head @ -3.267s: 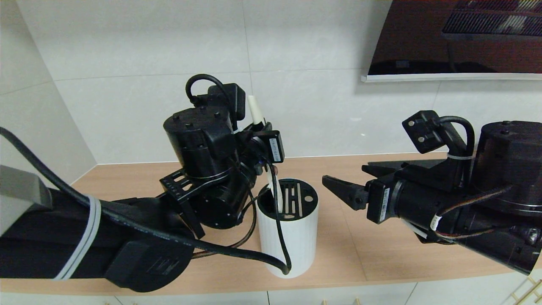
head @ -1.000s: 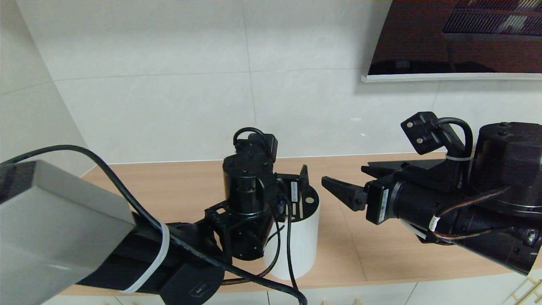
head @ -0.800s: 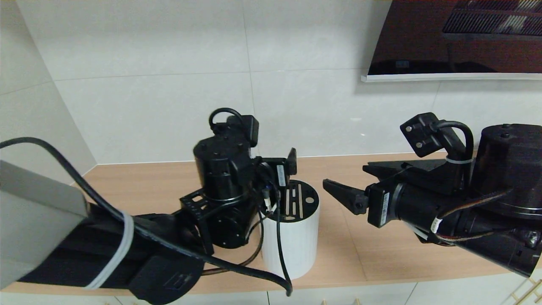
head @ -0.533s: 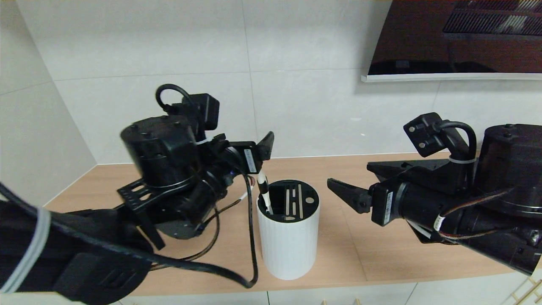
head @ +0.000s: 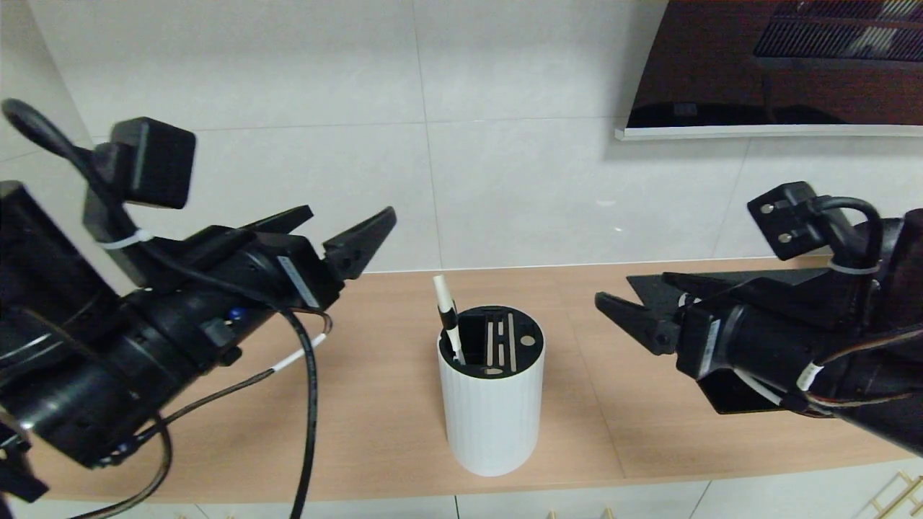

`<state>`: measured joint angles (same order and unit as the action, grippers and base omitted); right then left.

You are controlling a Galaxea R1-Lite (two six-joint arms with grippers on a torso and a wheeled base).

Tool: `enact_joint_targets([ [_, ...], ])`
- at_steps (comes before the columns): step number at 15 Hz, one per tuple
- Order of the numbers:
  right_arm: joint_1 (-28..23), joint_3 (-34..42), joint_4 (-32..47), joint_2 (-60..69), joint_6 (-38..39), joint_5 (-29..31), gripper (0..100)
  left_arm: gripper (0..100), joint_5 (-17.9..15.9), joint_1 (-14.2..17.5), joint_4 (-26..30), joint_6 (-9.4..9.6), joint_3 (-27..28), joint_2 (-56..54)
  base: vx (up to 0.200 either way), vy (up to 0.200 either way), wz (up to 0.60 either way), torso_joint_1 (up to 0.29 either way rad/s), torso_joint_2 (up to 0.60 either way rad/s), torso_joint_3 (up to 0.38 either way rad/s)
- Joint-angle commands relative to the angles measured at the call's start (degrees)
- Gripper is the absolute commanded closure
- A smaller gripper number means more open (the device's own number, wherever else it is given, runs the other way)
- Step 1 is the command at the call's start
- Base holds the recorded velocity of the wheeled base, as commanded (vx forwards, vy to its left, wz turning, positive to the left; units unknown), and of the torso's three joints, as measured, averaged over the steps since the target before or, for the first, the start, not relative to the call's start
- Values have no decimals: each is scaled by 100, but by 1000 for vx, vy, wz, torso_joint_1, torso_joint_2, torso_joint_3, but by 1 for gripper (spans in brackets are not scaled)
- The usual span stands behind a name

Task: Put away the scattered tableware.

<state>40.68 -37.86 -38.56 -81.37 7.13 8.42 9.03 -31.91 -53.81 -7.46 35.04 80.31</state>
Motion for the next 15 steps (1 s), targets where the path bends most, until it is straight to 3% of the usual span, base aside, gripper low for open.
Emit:
enact_joint_targets([
  [1,-473,596,33,1229,8,-16,0,0,2,502,617,-1,-507,-1527,0,0,0,0,0,0],
  [2,-552,701,41,1387,8,-25,0,0,2,555,749,8,-559,-1703,0,0,0,0,0,0],
  [3,-1001,1194,85,2310,-10,-34,0,0,-16,704,1795,8,-700,-2767,0,0,0,0,0,0],
  [5,-1589,1624,393,3505,-124,-51,0,0,-24,827,3351,8,-630,-4102,0,0,0,0,0,0],
  [8,-2231,1484,2318,5448,-256,-43,0,0,-191,1442,5179,122,-612,-5825,0,0,0,0,0,0],
  [12,-3092,895,4612,7021,-300,-43,0,0,-481,2190,6471,175,-700,-7319,0,0,0,0,0,0],
  [13,-3268,912,4875,7258,-344,-34,0,0,-464,2295,6647,324,-717,-7477,0,0,0,0,0,0],
  [15,-3787,1317,5306,7671,-555,-34,0,0,-112,2524,6559,368,-761,-7477,0,0,0,0,0,0],
])
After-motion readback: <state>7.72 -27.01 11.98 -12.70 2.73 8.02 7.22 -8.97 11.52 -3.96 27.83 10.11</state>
